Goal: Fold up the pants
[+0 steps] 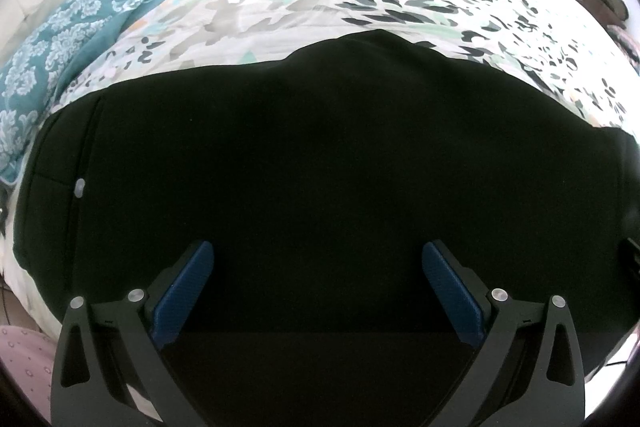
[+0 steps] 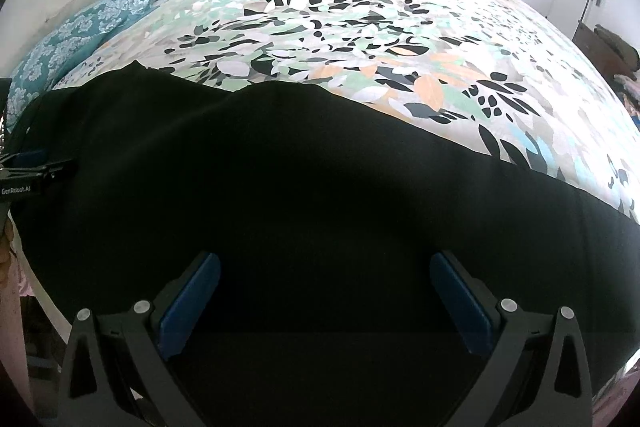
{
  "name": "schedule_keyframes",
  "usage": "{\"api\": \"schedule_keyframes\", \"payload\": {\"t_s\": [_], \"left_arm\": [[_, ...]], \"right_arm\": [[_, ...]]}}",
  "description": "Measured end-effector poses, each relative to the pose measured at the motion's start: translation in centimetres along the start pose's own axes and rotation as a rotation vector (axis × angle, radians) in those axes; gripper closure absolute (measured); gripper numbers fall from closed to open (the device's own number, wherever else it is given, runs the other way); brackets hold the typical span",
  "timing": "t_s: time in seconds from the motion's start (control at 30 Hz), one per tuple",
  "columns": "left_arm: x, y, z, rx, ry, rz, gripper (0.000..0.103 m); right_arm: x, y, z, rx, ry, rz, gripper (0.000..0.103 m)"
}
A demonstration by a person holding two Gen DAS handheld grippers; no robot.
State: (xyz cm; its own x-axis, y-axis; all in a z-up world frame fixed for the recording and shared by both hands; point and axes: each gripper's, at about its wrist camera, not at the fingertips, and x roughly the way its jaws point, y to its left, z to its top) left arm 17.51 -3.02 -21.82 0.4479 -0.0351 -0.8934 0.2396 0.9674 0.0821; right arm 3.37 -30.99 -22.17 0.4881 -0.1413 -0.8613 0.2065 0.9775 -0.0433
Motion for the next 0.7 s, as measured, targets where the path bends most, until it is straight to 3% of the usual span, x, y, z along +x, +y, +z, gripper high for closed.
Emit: {"api": "schedule_keyframes", "payload": {"t_s": [0.43,0.57,0.7], "left_arm": [[0.0,0.0,0.0,0.001,-0.001,0.000,0.000],[0.0,0.0,0.0,0.001,0.000,0.000,0.000],[0.1,0.0,0.0,0.001,0.001,0.001,0.000]], "right_arm": [[-0.1,0.0,-0.1,-0.005,-0.011,0.000,0.000],[-0.9,-0.3,0.8,-0.011,0.028,0.008,0.000],[-4.1,-1.8,1.4,0.056,-0.088,0.027,0.000]]}}
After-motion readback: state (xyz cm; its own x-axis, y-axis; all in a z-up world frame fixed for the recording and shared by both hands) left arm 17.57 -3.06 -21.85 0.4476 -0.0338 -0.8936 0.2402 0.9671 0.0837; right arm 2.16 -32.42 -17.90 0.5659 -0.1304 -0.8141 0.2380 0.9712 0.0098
